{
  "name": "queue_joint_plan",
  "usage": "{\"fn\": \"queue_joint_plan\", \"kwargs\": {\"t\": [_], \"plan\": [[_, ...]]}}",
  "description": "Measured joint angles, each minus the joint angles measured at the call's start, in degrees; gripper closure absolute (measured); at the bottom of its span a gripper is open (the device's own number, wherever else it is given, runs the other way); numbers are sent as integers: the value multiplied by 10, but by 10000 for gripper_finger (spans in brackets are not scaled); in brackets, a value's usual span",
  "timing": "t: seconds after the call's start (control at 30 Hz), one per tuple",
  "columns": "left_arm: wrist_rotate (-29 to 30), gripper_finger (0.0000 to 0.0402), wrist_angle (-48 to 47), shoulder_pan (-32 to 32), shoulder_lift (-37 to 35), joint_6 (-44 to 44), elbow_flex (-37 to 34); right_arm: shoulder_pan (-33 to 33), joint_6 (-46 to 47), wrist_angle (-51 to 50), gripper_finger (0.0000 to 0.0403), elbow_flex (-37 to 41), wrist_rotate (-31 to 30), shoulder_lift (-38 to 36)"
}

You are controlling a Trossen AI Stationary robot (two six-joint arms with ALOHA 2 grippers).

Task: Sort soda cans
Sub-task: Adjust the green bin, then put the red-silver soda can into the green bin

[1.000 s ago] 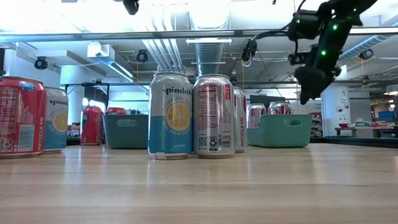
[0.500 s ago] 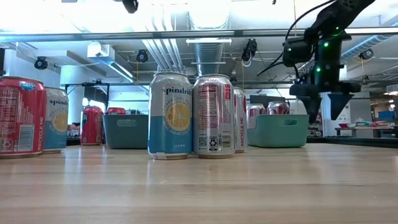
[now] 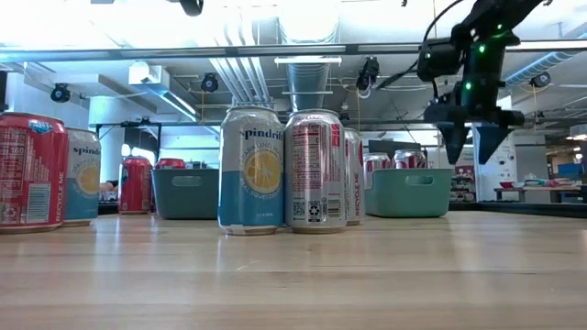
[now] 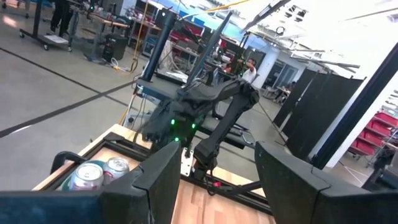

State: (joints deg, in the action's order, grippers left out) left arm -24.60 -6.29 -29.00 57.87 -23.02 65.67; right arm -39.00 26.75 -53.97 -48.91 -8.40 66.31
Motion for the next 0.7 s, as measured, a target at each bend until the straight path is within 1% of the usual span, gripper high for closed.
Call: {"fn": "queue_joint_plan", "kwargs": {"t": [0.1,0.17,0.23,0.3,0.4,0.47,0.53,0.63,0.7], "plan": [[0,212,-7,8,0,0,0,1,-37,-12,39,-23,-2,-15],[0,212,-8,19,-1,2,0,15,-101,0,39,-34,-3,-31],[0,212,-12,33,-4,2,0,50,-176,36,39,-37,16,-53],[0,212,-30,47,-9,2,0,95,-215,81,39,-37,47,-73],[0,212,-82,71,-19,1,0,167,-226,162,39,-33,81,-90],[0,212,-116,85,-23,-1,0,208,-252,194,39,-31,104,-87],[1,212,-137,98,-26,-5,0,248,-277,214,39,-30,114,-73],[1,212,-151,113,-30,-11,0,289,-271,232,39,-32,115,-45],[2,212,-153,124,-33,-14,0,304,-238,234,39,-43,114,-18]]}}
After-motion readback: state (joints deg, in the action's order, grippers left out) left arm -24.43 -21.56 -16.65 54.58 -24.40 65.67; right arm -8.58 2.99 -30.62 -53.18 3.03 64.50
